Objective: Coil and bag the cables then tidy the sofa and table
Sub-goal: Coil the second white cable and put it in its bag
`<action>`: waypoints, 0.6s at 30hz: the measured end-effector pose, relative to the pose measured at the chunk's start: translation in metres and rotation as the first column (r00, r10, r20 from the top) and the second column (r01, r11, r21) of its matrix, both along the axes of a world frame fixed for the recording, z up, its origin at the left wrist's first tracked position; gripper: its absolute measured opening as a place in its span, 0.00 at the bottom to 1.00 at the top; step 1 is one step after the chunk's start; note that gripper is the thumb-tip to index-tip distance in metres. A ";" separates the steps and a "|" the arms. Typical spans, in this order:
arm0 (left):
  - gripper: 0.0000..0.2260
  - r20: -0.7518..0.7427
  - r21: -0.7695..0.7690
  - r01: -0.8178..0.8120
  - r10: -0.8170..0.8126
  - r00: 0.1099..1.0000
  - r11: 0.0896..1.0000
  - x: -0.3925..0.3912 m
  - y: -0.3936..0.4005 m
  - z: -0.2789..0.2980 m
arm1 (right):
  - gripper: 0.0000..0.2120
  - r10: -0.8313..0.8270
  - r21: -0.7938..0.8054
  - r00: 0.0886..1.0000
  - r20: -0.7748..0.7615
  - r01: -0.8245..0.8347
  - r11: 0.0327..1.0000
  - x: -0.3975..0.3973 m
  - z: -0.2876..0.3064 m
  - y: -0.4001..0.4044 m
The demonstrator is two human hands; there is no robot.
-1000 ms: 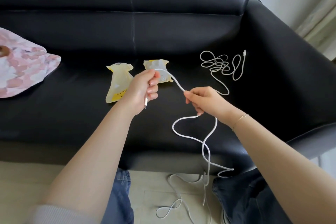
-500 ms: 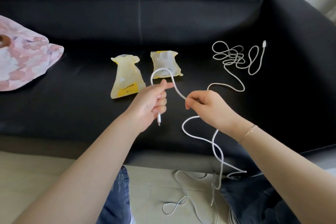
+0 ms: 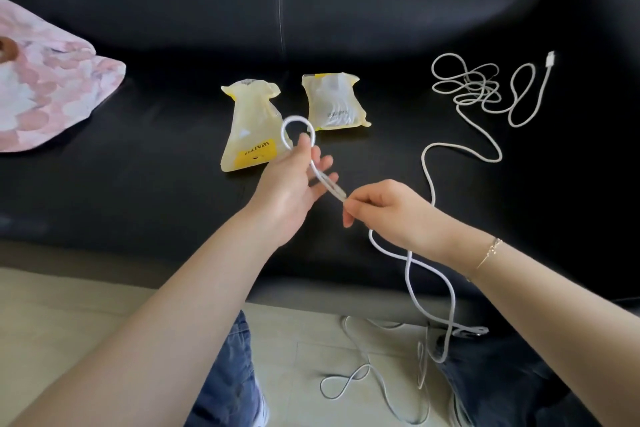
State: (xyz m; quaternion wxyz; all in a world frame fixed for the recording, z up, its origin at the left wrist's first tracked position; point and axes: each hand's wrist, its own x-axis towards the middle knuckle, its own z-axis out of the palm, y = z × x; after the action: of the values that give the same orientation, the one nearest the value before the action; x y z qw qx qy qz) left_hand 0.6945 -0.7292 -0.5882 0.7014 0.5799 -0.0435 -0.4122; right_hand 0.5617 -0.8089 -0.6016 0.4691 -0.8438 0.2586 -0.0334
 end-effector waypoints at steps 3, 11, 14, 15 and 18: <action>0.12 -0.002 -0.148 0.035 -0.036 0.999 0.988 0.009 0.006 0.005 | 0.16 -0.035 0.172 0.999 0.036 0.028 0.985 0.002 0.003 0.000; 0.10 -0.100 -0.176 -0.092 0.075 0.992 0.980 0.032 0.026 0.000 | 0.20 0.108 0.331 0.990 -0.093 -0.072 0.941 -0.002 0.003 0.000; 0.10 -0.243 -0.263 -0.202 0.138 0.960 0.943 0.043 0.036 0.009 | 0.23 0.152 0.301 0.979 -0.137 -0.105 0.948 -0.004 0.008 -0.003; 0.10 -0.310 -0.312 -0.249 0.149 0.939 0.917 0.045 0.040 0.014 | 0.23 0.166 0.304 0.975 -0.145 -0.116 0.945 -0.006 0.010 -0.004; 0.10 -0.478 -0.432 -0.413 0.185 0.859 0.802 0.052 0.055 0.027 | 0.21 0.199 0.339 0.976 -0.094 -0.157 0.928 -0.011 0.020 -0.008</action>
State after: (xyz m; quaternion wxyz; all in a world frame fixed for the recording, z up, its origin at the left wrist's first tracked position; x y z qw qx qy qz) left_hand 0.7468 -0.6739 -0.5608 0.8815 0.2673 0.0902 -0.3786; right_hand 0.5511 -0.8172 -0.5815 0.5874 -0.7737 0.2121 0.1065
